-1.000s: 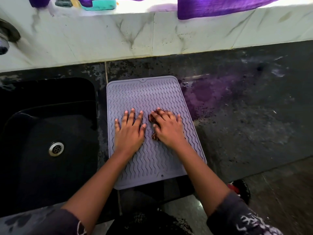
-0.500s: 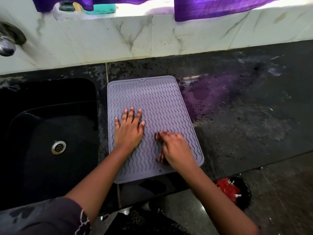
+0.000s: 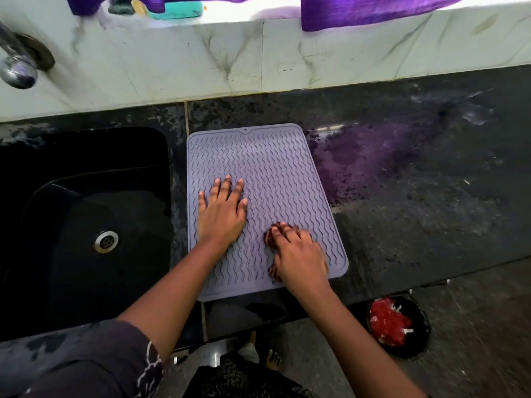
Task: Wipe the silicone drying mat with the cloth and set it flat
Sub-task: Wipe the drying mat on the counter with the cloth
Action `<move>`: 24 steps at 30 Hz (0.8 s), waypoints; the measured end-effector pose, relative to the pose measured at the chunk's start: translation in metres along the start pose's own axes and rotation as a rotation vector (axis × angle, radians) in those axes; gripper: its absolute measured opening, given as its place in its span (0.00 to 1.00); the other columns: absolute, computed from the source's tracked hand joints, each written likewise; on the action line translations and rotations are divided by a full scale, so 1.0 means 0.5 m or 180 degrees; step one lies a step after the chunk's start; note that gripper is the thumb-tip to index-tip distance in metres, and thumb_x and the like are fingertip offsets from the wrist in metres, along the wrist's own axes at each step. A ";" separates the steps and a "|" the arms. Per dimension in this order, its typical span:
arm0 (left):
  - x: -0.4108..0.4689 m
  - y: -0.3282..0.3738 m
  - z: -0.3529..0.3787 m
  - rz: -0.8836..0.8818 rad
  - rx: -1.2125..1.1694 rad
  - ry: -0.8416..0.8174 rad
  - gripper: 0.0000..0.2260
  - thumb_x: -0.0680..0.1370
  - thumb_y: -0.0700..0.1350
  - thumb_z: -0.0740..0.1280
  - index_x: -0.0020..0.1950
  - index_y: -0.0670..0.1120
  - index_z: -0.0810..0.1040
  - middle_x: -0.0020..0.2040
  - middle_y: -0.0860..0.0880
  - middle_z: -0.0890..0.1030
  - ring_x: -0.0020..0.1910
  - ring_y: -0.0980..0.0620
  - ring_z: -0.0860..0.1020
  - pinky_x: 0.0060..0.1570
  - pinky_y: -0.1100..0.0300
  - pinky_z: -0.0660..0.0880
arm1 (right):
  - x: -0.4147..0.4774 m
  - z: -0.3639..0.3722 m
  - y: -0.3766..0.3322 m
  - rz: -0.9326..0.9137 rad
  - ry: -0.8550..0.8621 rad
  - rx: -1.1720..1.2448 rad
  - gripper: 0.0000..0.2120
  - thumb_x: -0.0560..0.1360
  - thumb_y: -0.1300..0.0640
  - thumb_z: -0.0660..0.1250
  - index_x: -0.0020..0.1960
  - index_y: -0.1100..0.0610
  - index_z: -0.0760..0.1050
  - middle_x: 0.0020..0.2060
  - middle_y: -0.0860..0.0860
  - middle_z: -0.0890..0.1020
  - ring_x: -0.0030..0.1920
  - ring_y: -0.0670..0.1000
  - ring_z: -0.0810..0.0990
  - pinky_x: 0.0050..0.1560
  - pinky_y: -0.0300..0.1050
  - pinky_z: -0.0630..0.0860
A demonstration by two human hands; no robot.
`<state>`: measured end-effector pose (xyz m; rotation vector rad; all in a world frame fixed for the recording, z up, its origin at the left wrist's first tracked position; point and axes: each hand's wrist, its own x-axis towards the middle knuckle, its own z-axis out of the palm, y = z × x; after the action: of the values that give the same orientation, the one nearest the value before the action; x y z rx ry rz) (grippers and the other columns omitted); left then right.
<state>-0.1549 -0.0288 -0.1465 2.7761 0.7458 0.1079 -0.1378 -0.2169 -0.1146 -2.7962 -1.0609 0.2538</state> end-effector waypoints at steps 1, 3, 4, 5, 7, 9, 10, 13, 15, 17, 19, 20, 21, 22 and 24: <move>0.000 0.000 0.000 -0.0002 0.0005 0.0002 0.23 0.81 0.57 0.46 0.76 0.55 0.52 0.78 0.50 0.53 0.77 0.49 0.48 0.72 0.43 0.42 | -0.003 -0.003 0.003 0.0021 0.0028 0.0136 0.22 0.77 0.52 0.56 0.70 0.53 0.64 0.65 0.52 0.72 0.59 0.54 0.68 0.57 0.52 0.68; 0.001 -0.001 0.000 -0.0004 0.0002 -0.0005 0.23 0.81 0.57 0.46 0.76 0.56 0.52 0.78 0.50 0.53 0.77 0.49 0.48 0.72 0.43 0.42 | 0.019 -0.018 0.004 0.0173 0.0205 0.0684 0.20 0.77 0.52 0.56 0.68 0.53 0.67 0.60 0.52 0.75 0.54 0.50 0.68 0.54 0.49 0.68; 0.002 0.000 0.000 -0.0007 -0.0005 -0.0010 0.23 0.81 0.57 0.46 0.76 0.56 0.52 0.78 0.50 0.53 0.77 0.49 0.48 0.72 0.43 0.42 | 0.043 -0.025 0.000 0.0231 0.0363 0.0906 0.20 0.77 0.53 0.56 0.68 0.54 0.67 0.60 0.52 0.75 0.54 0.50 0.68 0.56 0.48 0.68; 0.001 0.000 0.001 -0.0013 -0.0009 -0.0007 0.24 0.81 0.57 0.46 0.76 0.56 0.52 0.78 0.50 0.53 0.77 0.49 0.48 0.72 0.44 0.41 | 0.071 -0.030 -0.004 0.0255 0.0518 0.0970 0.21 0.77 0.53 0.56 0.69 0.54 0.66 0.62 0.52 0.74 0.57 0.51 0.68 0.57 0.48 0.68; 0.000 0.001 0.000 -0.0024 -0.0003 0.0018 0.23 0.81 0.58 0.46 0.76 0.56 0.51 0.78 0.50 0.53 0.77 0.49 0.48 0.72 0.44 0.41 | 0.129 -0.035 -0.013 0.0260 0.0599 0.0746 0.20 0.77 0.54 0.56 0.69 0.54 0.65 0.65 0.53 0.71 0.62 0.54 0.66 0.60 0.51 0.66; -0.001 0.003 -0.001 -0.0021 -0.0017 0.0033 0.23 0.81 0.57 0.46 0.76 0.55 0.52 0.78 0.50 0.54 0.77 0.49 0.48 0.72 0.44 0.42 | 0.163 -0.033 -0.020 0.0271 0.0414 0.0393 0.20 0.78 0.52 0.55 0.69 0.53 0.64 0.67 0.53 0.70 0.65 0.56 0.65 0.62 0.54 0.63; -0.001 0.004 -0.001 -0.0017 -0.0031 0.0039 0.23 0.81 0.57 0.46 0.76 0.55 0.52 0.78 0.49 0.54 0.77 0.49 0.48 0.72 0.44 0.42 | 0.167 -0.029 -0.019 0.0273 0.0334 0.0285 0.21 0.77 0.51 0.54 0.69 0.53 0.64 0.66 0.54 0.70 0.65 0.56 0.65 0.62 0.55 0.62; 0.000 0.003 0.000 -0.0033 -0.0033 0.0042 0.23 0.81 0.57 0.46 0.76 0.55 0.53 0.78 0.49 0.54 0.77 0.49 0.48 0.72 0.44 0.42 | 0.148 -0.020 -0.015 0.0258 0.0282 0.0141 0.21 0.77 0.51 0.56 0.69 0.54 0.64 0.65 0.54 0.71 0.63 0.56 0.67 0.61 0.53 0.65; 0.001 0.001 0.000 -0.0035 -0.0033 0.0041 0.24 0.80 0.57 0.46 0.76 0.55 0.53 0.78 0.50 0.54 0.77 0.49 0.49 0.72 0.43 0.42 | 0.114 -0.021 -0.015 0.0238 0.0258 0.0050 0.21 0.77 0.52 0.57 0.69 0.55 0.65 0.64 0.54 0.72 0.62 0.56 0.68 0.59 0.53 0.67; 0.001 0.001 0.001 -0.0025 -0.0037 0.0047 0.24 0.80 0.57 0.46 0.76 0.55 0.54 0.78 0.50 0.54 0.77 0.49 0.49 0.72 0.43 0.43 | 0.069 -0.025 -0.016 0.0192 0.0146 -0.0049 0.20 0.77 0.52 0.57 0.68 0.55 0.65 0.62 0.54 0.72 0.60 0.55 0.68 0.56 0.52 0.68; 0.002 0.001 0.002 -0.0016 -0.0039 0.0058 0.23 0.80 0.57 0.46 0.76 0.55 0.54 0.78 0.50 0.55 0.77 0.49 0.49 0.72 0.43 0.43 | 0.029 -0.033 -0.007 0.0156 -0.0103 -0.0011 0.19 0.76 0.52 0.58 0.66 0.55 0.68 0.59 0.54 0.73 0.57 0.55 0.69 0.53 0.52 0.69; 0.002 0.000 0.002 -0.0011 -0.0033 0.0062 0.24 0.80 0.57 0.46 0.76 0.55 0.54 0.78 0.50 0.55 0.77 0.49 0.49 0.72 0.43 0.43 | 0.021 -0.041 0.002 0.0174 -0.0271 0.0098 0.18 0.76 0.52 0.58 0.65 0.54 0.69 0.57 0.54 0.73 0.56 0.55 0.69 0.53 0.51 0.70; 0.002 0.000 0.003 -0.0005 -0.0023 0.0065 0.24 0.80 0.57 0.46 0.76 0.55 0.54 0.78 0.50 0.55 0.77 0.49 0.49 0.72 0.43 0.43 | 0.022 -0.049 0.009 0.0225 -0.0435 0.0243 0.18 0.76 0.52 0.58 0.65 0.54 0.70 0.55 0.53 0.74 0.55 0.55 0.70 0.52 0.51 0.70; 0.003 0.000 0.004 0.0001 -0.0016 0.0062 0.24 0.80 0.57 0.46 0.76 0.55 0.54 0.78 0.50 0.55 0.77 0.49 0.49 0.72 0.43 0.43 | 0.029 -0.056 0.012 0.0304 -0.0516 0.0389 0.18 0.76 0.52 0.58 0.65 0.53 0.71 0.54 0.53 0.74 0.55 0.54 0.71 0.53 0.50 0.70; 0.004 -0.001 0.006 -0.0012 -0.0016 0.0052 0.24 0.80 0.58 0.46 0.76 0.55 0.54 0.78 0.50 0.55 0.77 0.49 0.49 0.72 0.43 0.43 | 0.044 -0.053 0.007 0.0406 -0.0186 0.0557 0.18 0.77 0.52 0.58 0.66 0.52 0.70 0.56 0.52 0.75 0.56 0.53 0.71 0.55 0.49 0.69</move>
<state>-0.1530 -0.0279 -0.1495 2.7720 0.7535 0.1317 -0.1137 -0.2069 -0.0918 -2.7155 -0.8285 0.4237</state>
